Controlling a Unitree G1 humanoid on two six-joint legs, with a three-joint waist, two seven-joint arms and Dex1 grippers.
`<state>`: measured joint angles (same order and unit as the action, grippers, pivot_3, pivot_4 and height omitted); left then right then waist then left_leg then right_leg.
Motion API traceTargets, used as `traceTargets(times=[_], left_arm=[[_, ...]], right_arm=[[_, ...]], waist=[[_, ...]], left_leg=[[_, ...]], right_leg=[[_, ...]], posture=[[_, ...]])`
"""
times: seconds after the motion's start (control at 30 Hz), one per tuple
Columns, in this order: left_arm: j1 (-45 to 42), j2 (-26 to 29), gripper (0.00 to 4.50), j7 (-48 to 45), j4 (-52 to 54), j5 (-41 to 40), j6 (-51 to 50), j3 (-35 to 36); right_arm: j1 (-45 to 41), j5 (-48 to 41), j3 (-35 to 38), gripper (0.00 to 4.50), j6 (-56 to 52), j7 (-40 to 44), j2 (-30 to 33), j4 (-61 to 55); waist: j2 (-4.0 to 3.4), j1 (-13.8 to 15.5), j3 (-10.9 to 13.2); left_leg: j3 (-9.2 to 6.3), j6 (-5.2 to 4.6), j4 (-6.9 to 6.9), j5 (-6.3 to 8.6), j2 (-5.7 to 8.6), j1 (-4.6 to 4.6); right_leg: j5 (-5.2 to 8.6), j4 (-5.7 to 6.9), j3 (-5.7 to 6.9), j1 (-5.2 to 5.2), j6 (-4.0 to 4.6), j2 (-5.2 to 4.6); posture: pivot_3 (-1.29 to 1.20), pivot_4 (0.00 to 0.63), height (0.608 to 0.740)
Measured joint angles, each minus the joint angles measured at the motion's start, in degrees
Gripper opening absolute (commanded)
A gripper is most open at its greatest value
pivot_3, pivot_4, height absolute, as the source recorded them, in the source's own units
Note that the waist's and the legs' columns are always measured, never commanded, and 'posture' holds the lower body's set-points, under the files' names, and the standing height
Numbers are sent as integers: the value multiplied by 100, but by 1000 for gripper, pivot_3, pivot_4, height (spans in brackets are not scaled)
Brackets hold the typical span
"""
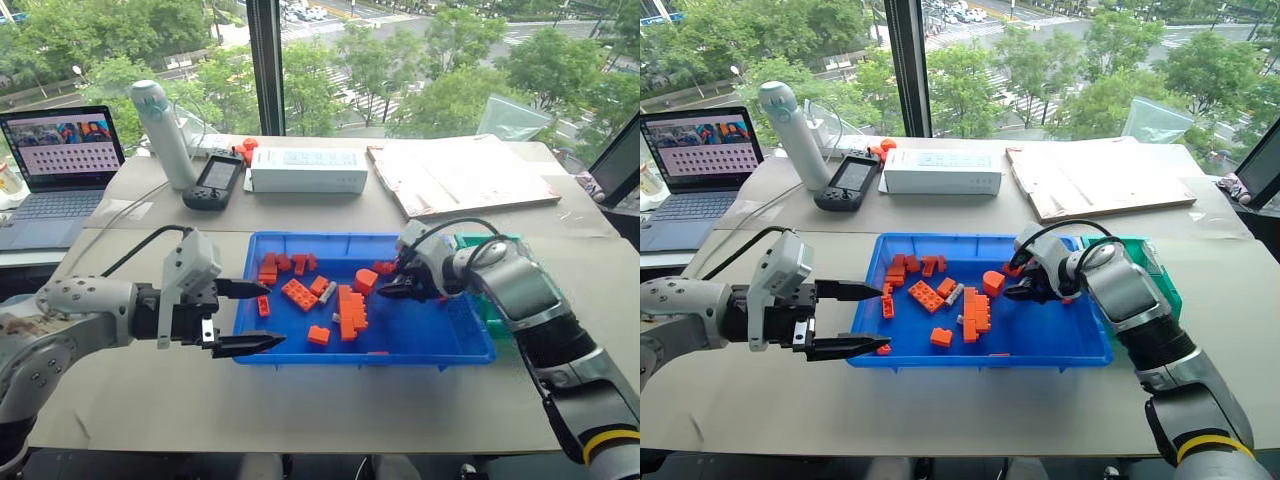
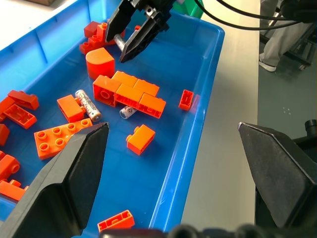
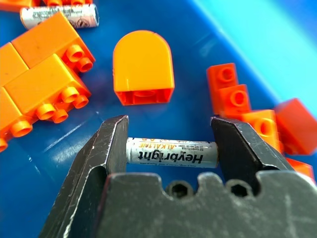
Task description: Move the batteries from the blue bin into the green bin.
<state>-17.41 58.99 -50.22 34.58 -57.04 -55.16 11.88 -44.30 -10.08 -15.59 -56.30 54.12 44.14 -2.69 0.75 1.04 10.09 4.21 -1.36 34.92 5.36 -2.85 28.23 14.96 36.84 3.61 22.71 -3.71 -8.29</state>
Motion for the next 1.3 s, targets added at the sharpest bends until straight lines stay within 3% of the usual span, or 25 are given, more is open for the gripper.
traceTargets(times=[0.17, 0.37, 0.43, 0.5, 0.57, 0.87, 1.07, 1.3], left_arm=[[-90, -78, 4500, -63, -134, 90, 15, -204], [-210, -125, 4500, -144, -176, 211, 132, -273], [-211, -139, 4500, -171, -177, 279, 151, -308], [-212, -143, 4500, -175, -184, 284, 151, -320], [-211, -142, 4500, -178, -183, 284, 150, -319], [132, 103, 4500, -190, -138, 417, 153, -166], [507, 272, 4500, -196, -15, 553, 157, -101], [672, 327, 4500, -167, 97, 531, 153, 97]], right_arm=[[-51, -132, 613, 2464, -93, 205, 897, -73], [65, 181, 753, 2464, 377, 214, 1916, 469], [202, 313, 720, 3475, 611, 195, 1954, 682], [322, 502, 566, 3969, 814, 123, 1945, 953], [345, 545, 556, 4466, 844, 70, 1796, 1107], [-447, 268, 562, 4466, 840, 319, 845, 729], [-429, -364, 227, 4466, 516, 815, 237, -205], [-253, -475, -440, 4466, 219, 625, -583, -674]], waist=[[0, 12, 0], [0, 3, 0], [1, -21, 0], [0, -38, 0], [0, -54, 0], [0, -93, 0], [1, -27, 0], [1, -39, 0]], left_leg=[[1, 1, 1, 1, -4, -2], [6, 0, -2, 1, 0, -1], [5, 0, -2, 1, -2, -3], [8, -1, -1, 0, -2, -1], [13, -2, -1, 0, -2, -2], [31, -5, -6, -2, -4, -1], [33, -5, -4, 0, -3, 2], [41, -2, -4, -1, -9, 1]], right_leg=[[1, -4, 1, 0, 2, 0], [4, -8, -2, 4, 2, -4], [3, -6, -2, 1, 3, -3], [3, -3, -6, 6, 3, -4], [3, 3, -16, 8, 3, -3], [4, 18, -44, 33, 1, 0], [2, 17, -45, 34, -2, 0], [-1, 23, -48, 42, 1, 0]], posture=[[0, 150, 739], [0, 150, 739], [0, 150, 739], [0, 150, 739], [0, 150, 739], [0, 150, 739], [0, 150, 739], [0, 150, 739]])
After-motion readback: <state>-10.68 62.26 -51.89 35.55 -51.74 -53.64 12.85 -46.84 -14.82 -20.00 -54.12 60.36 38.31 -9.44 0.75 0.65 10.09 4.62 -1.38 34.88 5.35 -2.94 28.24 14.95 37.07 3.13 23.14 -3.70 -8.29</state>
